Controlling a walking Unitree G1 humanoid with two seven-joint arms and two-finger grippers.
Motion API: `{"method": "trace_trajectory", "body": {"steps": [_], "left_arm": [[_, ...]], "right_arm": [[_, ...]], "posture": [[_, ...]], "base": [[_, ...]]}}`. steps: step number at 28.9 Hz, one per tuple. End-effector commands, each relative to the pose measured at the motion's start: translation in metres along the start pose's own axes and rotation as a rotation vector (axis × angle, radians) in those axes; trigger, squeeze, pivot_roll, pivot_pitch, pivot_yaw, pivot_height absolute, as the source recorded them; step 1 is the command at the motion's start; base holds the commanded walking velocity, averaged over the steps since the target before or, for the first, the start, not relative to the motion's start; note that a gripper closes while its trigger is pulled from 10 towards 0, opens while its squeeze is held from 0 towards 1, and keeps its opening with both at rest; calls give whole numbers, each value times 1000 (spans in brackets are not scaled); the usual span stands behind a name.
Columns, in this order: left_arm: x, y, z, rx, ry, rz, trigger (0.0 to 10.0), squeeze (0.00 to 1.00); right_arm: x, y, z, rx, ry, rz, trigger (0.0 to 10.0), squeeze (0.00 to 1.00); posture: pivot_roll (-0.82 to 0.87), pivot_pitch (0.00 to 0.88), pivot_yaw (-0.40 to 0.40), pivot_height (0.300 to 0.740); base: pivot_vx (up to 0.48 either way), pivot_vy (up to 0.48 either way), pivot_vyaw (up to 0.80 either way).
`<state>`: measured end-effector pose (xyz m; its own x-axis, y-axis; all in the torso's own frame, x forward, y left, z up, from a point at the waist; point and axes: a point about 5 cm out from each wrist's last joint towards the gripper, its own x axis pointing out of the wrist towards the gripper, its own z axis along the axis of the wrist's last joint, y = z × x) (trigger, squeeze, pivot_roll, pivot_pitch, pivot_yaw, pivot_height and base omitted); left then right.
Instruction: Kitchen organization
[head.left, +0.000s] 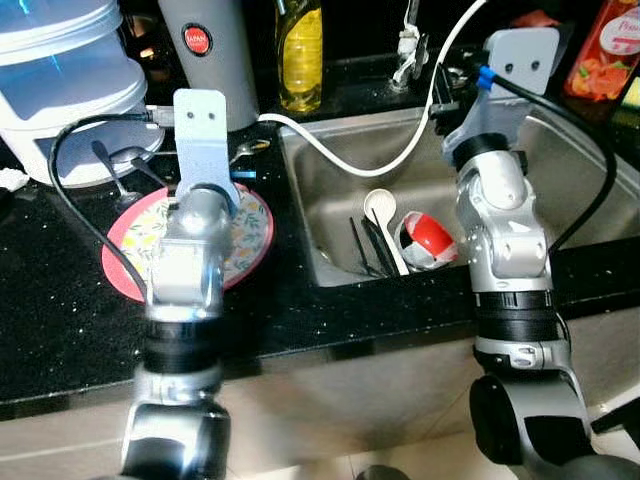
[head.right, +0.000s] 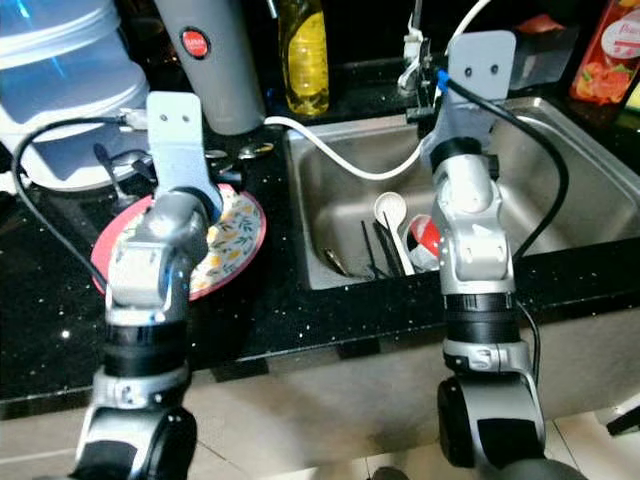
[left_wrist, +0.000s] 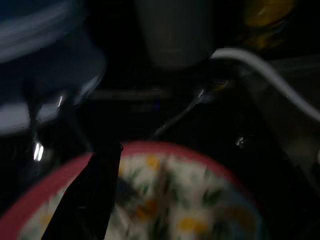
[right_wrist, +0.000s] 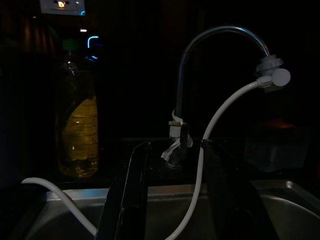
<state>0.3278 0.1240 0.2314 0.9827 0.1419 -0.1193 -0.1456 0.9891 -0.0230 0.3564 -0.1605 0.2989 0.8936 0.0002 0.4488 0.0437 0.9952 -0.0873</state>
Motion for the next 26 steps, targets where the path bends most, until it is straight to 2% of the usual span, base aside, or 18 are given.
{"method": "trace_trajectory", "body": {"steps": [1,2,3,4,10,12,13,15,16,19,26], "left_arm": [[2,9,-9,-22,55,61,10000,1000],[4,14,-12,-39,71,91,10000,796],[4,14,-12,-39,71,91,10000,796],[5,19,-13,-52,85,128,10000,0],[7,27,-20,-89,132,172,10000,0],[14,28,-28,-190,186,137,10000,0],[14,28,-28,-190,186,137,10000,0],[21,21,-33,-279,229,59,10000,0],[21,21,-33,-279,229,59,10000,0],[27,6,-38,-368,286,-74,10000,0],[33,6,-41,-385,305,-62,10000,0]], "right_arm": [[2,6,2,11,-7,25,10000,0],[2,7,2,11,-7,27,10000,0],[2,7,2,11,-7,27,10000,0],[2,7,2,11,-7,27,10000,0],[2,5,2,9,-9,23,10000,0],[2,4,2,7,-11,19,10000,0],[2,4,2,7,-11,19,10000,0],[2,3,2,6,-13,18,10000,0],[2,3,2,6,-13,18,10000,0],[3,2,4,4,-19,16,10000,0],[3,0,5,0,-23,9,10000,0]], "posture": [[4,0,53,740],[4,0,53,740],[4,0,53,740],[-1,0,56,740],[-3,0,57,740],[-10,0,56,740],[-10,0,56,740],[-15,0,53,740],[-15,0,53,740],[-23,0,54,740],[-31,0,54,740]], "base": [[0,0,0],[0,0,0],[0,0,0],[0,0,0],[0,0,0],[0,0,0],[0,0,0],[0,0,0],[0,0,0],[0,0,0],[0,0,0]]}}
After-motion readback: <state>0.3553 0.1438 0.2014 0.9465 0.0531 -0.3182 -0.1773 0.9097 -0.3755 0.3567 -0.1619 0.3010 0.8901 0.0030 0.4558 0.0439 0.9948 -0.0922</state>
